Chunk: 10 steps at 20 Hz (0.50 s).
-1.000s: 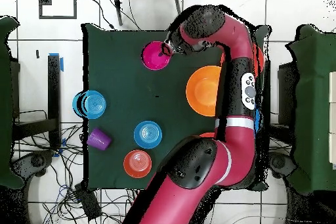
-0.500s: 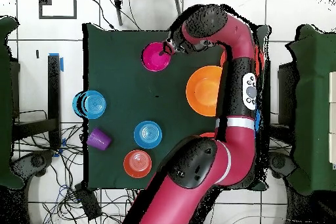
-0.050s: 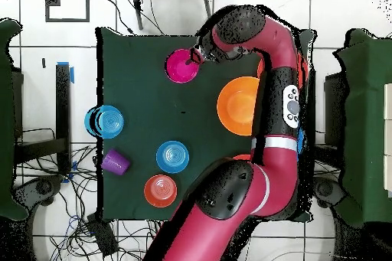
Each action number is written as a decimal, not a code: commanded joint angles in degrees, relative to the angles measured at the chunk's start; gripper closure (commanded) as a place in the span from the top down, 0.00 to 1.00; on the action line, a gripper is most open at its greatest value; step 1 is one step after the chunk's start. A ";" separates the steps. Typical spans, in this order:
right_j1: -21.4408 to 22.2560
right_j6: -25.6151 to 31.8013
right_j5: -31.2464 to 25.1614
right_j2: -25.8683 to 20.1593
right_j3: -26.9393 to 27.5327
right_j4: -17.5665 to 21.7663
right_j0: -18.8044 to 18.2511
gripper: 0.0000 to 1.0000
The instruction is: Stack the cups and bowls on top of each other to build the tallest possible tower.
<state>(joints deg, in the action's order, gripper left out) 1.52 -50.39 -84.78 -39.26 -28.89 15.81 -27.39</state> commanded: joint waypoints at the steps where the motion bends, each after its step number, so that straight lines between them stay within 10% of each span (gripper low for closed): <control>1: 1.53 -4.99 -1.38 0.34 -1.59 -0.20 1.66 1.00; 10: 4.10 -8.23 -9.69 -2.95 6.45 2.25 3.22 1.00</control>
<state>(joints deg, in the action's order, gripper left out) 3.40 -50.39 -87.46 -39.54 -26.65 15.85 -26.70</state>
